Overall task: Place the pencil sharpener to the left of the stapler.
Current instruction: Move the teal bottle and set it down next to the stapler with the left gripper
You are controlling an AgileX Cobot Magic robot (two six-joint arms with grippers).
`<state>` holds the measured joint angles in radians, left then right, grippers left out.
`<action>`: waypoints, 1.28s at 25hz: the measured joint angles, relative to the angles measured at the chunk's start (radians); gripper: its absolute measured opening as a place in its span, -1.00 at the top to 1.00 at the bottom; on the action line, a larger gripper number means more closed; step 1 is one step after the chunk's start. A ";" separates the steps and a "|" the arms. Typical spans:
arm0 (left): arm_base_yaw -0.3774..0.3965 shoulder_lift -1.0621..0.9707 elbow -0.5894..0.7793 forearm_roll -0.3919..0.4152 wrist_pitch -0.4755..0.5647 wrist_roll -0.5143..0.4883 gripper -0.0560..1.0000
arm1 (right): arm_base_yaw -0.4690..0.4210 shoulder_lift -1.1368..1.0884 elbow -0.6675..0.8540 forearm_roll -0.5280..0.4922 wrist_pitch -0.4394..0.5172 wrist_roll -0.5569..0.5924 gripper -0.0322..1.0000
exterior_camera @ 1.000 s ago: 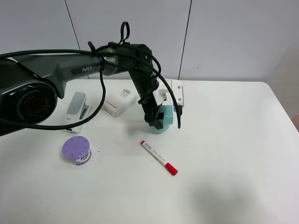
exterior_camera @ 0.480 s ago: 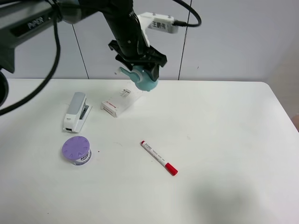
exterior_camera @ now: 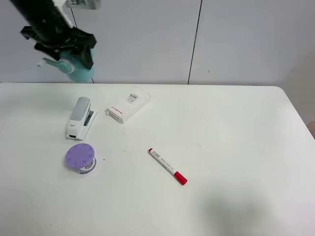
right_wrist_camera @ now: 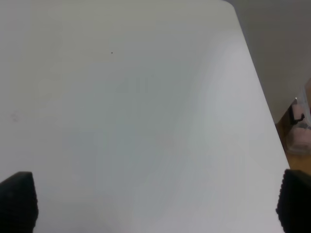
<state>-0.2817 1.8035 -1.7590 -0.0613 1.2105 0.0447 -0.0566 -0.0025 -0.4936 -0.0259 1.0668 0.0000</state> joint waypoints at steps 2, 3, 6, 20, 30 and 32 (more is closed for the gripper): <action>0.059 -0.058 0.110 0.012 0.003 0.006 -0.36 | 0.000 0.000 0.000 0.000 0.000 0.000 -0.98; 0.093 -0.086 0.165 0.022 0.003 0.011 -0.36 | 0.000 0.000 0.000 0.000 0.000 0.000 -0.98; 0.161 -0.148 0.313 0.036 -0.069 0.019 -0.36 | 0.000 0.000 0.000 0.000 0.000 0.000 -0.98; 0.298 -0.109 0.608 0.042 -0.533 0.025 -0.36 | 0.000 0.000 0.000 0.000 0.000 0.000 -0.98; 0.298 0.044 0.609 0.042 -0.592 0.026 -0.36 | 0.000 0.000 0.000 0.000 0.000 0.000 -0.98; 0.298 0.070 0.609 0.042 -0.611 0.027 -0.36 | 0.000 0.000 0.000 0.000 0.000 0.000 -0.98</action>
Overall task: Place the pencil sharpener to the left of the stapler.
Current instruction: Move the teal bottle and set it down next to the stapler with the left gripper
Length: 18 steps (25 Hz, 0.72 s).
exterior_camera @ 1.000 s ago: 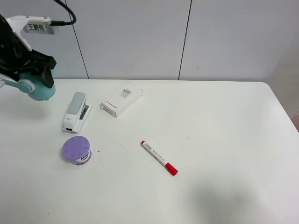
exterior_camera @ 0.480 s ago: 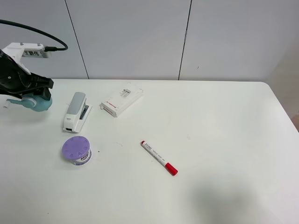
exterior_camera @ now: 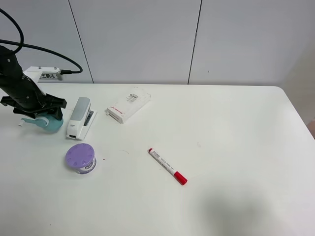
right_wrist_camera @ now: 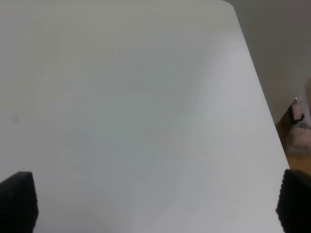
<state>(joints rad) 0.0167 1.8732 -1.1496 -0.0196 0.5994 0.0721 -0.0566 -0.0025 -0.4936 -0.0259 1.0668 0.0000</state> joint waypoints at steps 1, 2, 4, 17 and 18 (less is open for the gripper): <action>0.000 0.011 0.000 0.000 -0.012 0.000 -0.36 | 0.000 0.000 0.000 0.000 0.000 0.000 -0.98; 0.000 0.020 0.000 0.000 -0.019 0.000 -0.36 | 0.000 0.000 0.000 0.000 0.000 0.000 -0.98; 0.000 0.033 0.000 0.000 -0.034 0.001 -0.36 | 0.000 0.000 0.000 0.000 0.000 0.000 -0.98; 0.041 0.068 0.000 -0.001 -0.049 0.053 -0.36 | 0.000 0.000 0.000 0.000 0.000 0.000 -0.98; 0.041 0.068 0.000 -0.001 -0.053 0.053 -0.36 | 0.000 0.000 0.000 0.000 0.000 0.000 -0.98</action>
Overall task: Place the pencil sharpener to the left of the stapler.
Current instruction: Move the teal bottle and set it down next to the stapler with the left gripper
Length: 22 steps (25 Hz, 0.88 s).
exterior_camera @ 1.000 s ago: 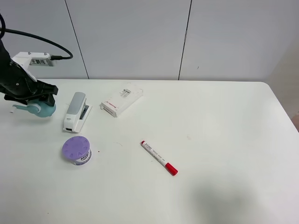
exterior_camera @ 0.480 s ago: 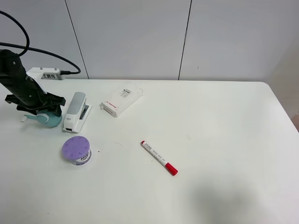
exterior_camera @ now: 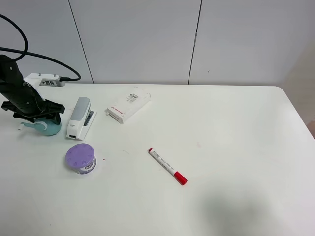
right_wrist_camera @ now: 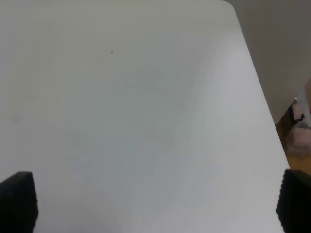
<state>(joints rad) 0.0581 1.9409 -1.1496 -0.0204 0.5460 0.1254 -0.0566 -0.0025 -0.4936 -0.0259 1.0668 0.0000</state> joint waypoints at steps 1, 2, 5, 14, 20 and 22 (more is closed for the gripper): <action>0.000 0.000 0.000 0.000 -0.002 0.000 -0.36 | 0.000 0.000 0.000 0.000 0.000 0.000 -0.98; 0.000 0.000 0.000 0.000 -0.002 0.000 -0.36 | 0.000 0.000 0.000 0.000 0.000 0.000 -0.98; 0.000 0.000 0.000 0.000 -0.004 -0.002 -0.36 | 0.000 0.000 0.000 0.000 0.000 0.000 -0.98; 0.000 0.001 0.000 -0.013 -0.011 -0.008 -0.36 | 0.000 0.000 0.000 0.000 0.000 0.000 -0.98; 0.000 0.015 0.000 -0.015 -0.030 -0.009 -0.43 | 0.000 0.000 0.000 0.000 0.000 0.000 -0.98; 0.000 0.015 0.000 -0.015 -0.029 -0.010 -0.50 | 0.000 0.000 0.000 0.000 0.000 0.000 -0.98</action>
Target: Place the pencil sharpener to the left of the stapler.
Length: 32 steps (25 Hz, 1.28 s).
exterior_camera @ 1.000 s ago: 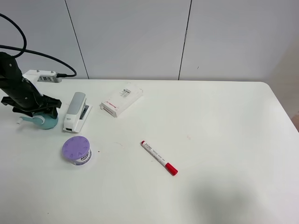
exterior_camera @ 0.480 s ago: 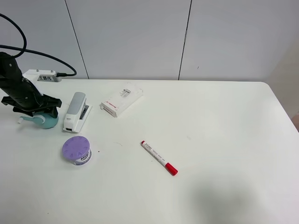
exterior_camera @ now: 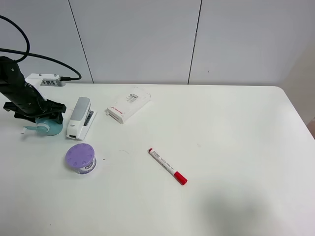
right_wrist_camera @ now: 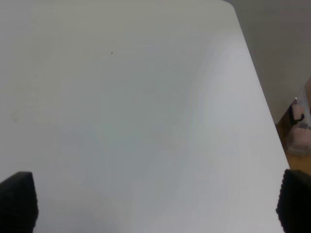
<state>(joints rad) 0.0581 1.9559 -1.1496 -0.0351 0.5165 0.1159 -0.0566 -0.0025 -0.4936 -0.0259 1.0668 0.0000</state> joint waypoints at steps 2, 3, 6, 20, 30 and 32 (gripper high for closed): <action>0.000 0.000 0.000 0.000 0.000 0.000 -0.58 | 0.000 0.000 0.000 0.000 0.000 0.000 -0.98; 0.000 0.000 0.000 0.000 0.000 0.000 -0.61 | 0.000 0.000 0.000 0.000 0.000 0.000 -0.98; 0.000 0.000 0.000 0.000 -0.008 0.007 -0.78 | 0.000 0.000 0.000 0.000 0.000 0.000 -0.98; 0.000 -0.026 0.000 0.024 -0.007 0.005 -0.98 | 0.000 0.000 0.000 0.000 0.000 0.000 -0.98; 0.000 -0.412 0.000 0.015 0.018 0.005 -0.98 | 0.000 0.000 0.000 0.000 0.000 0.000 -0.98; 0.000 -0.518 0.000 0.005 0.036 0.005 -0.98 | 0.000 0.000 0.000 0.000 0.000 0.000 -0.98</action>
<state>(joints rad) 0.0581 1.4374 -1.1496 -0.0304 0.5526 0.1205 -0.0566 -0.0025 -0.4936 -0.0259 1.0668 0.0000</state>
